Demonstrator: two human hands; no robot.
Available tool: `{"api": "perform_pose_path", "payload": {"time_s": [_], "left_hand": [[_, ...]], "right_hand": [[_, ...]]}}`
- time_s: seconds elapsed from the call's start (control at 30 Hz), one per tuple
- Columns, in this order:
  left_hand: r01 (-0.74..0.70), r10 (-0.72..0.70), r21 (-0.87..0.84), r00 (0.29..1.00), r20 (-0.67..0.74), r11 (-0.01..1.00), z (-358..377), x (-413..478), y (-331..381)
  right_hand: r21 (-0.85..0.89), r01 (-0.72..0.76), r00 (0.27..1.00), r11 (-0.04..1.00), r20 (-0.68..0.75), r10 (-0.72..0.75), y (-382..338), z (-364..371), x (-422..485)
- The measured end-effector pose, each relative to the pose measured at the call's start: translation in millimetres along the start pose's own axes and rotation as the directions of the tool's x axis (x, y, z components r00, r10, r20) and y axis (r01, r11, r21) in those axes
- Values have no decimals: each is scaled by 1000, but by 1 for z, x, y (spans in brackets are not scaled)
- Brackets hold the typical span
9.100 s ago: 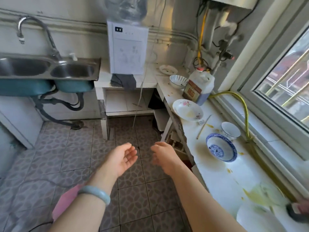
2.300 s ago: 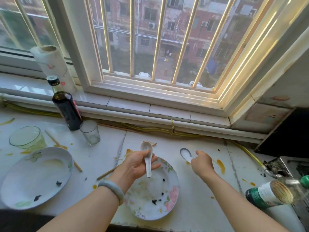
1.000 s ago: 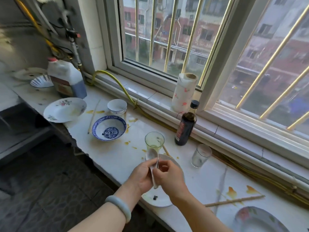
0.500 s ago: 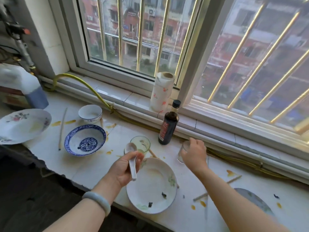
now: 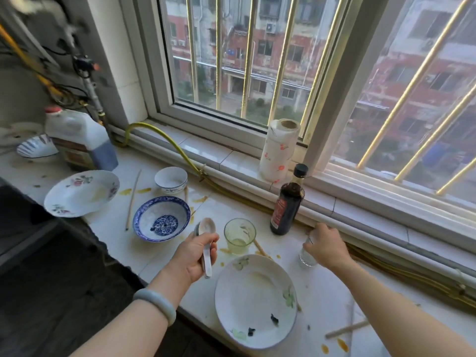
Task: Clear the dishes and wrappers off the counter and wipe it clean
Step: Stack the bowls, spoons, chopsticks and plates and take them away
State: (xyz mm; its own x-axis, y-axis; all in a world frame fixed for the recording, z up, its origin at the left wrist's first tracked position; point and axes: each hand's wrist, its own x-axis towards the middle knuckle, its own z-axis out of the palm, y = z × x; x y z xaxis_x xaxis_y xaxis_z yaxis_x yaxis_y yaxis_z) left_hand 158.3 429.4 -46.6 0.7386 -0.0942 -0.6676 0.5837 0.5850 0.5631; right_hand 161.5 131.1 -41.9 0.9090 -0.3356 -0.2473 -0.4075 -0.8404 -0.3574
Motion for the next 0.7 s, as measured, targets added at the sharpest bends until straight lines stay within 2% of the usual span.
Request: {"api": "perform_pose_path", "payload": {"time_s": [0.17, 0.3, 0.4, 0.7], "left_hand": [[-56, 56, 12, 998, -23, 998, -15, -2, 13], [-71, 73, 39, 995, -61, 997, -21, 8, 27], [-60, 64, 70, 996, -56, 996, -24, 17, 42], [-45, 49, 200, 999, -15, 979, -61, 40, 101]], "right_hand": [[-62, 267, 959, 962, -85, -272, -39, -33, -38], [38, 426, 904, 904, -66, -423, -93, -41, -61], [96, 455, 890, 885, -65, -451, -131, -25, -55], [-22, 345, 939, 939, -13, -345, -176, 31, -37]]}}
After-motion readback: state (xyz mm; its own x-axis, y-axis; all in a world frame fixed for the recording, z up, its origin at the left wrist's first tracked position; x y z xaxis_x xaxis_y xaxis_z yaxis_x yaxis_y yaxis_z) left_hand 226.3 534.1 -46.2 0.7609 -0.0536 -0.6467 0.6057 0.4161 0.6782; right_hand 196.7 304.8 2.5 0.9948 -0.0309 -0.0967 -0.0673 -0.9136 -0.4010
